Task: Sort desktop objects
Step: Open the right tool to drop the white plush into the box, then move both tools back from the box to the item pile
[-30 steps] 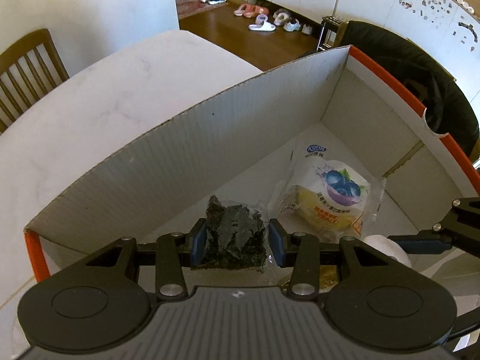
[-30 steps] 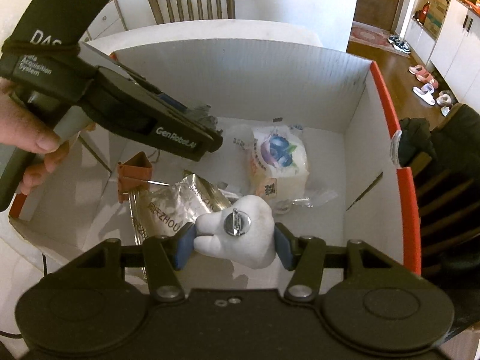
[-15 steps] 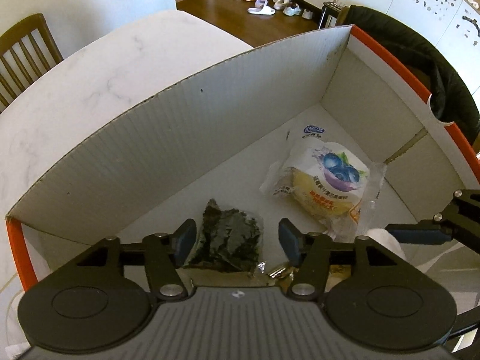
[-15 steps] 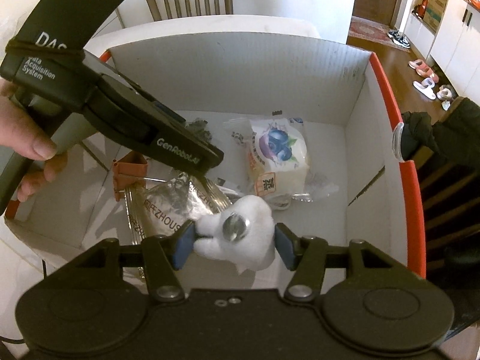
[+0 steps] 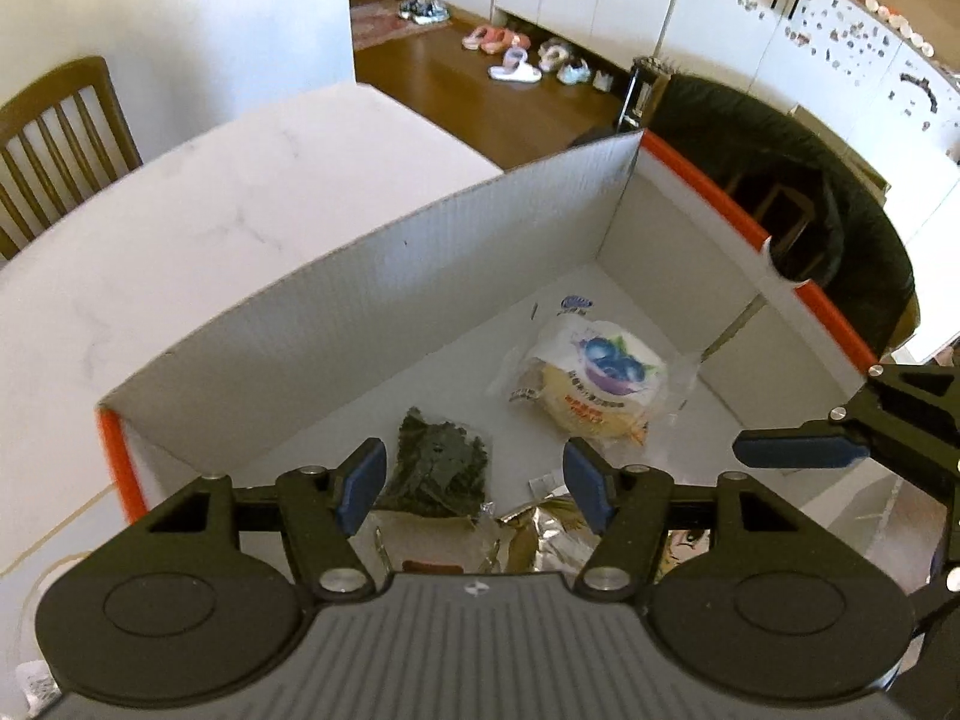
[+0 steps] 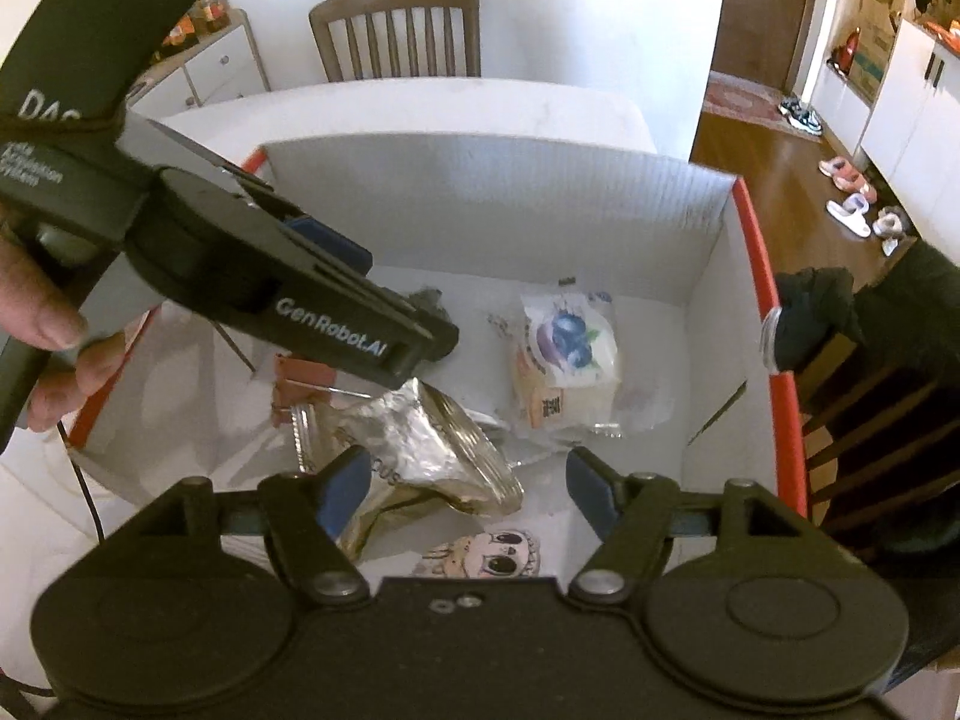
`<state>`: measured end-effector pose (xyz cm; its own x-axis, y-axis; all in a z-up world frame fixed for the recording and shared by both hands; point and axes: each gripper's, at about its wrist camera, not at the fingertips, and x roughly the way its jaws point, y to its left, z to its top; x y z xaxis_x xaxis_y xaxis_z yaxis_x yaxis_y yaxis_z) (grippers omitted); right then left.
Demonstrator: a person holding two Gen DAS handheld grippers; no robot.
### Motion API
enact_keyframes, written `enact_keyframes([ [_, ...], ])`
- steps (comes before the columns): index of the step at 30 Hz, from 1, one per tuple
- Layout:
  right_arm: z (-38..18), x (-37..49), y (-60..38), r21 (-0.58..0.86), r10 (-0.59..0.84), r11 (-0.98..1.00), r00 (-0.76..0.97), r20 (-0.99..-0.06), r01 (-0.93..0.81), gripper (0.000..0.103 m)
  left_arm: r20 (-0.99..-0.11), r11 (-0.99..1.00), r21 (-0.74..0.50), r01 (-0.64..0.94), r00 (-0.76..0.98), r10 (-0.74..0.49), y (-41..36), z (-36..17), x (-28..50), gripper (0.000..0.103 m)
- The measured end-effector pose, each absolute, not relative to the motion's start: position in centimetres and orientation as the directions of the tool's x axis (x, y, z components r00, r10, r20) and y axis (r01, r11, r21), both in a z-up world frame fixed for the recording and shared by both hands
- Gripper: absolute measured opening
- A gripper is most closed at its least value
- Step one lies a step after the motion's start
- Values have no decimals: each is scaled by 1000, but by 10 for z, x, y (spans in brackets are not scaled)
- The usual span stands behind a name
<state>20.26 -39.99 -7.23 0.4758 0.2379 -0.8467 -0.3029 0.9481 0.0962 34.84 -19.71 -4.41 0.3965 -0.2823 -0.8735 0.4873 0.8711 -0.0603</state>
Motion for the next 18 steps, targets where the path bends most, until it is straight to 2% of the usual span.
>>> enact_keyframes([
  [18, -33, 171, -393, 90, 257, 948, 563, -785, -306, 78, -776, 866, -95, 490, 509, -373, -172, 10, 289, 64],
])
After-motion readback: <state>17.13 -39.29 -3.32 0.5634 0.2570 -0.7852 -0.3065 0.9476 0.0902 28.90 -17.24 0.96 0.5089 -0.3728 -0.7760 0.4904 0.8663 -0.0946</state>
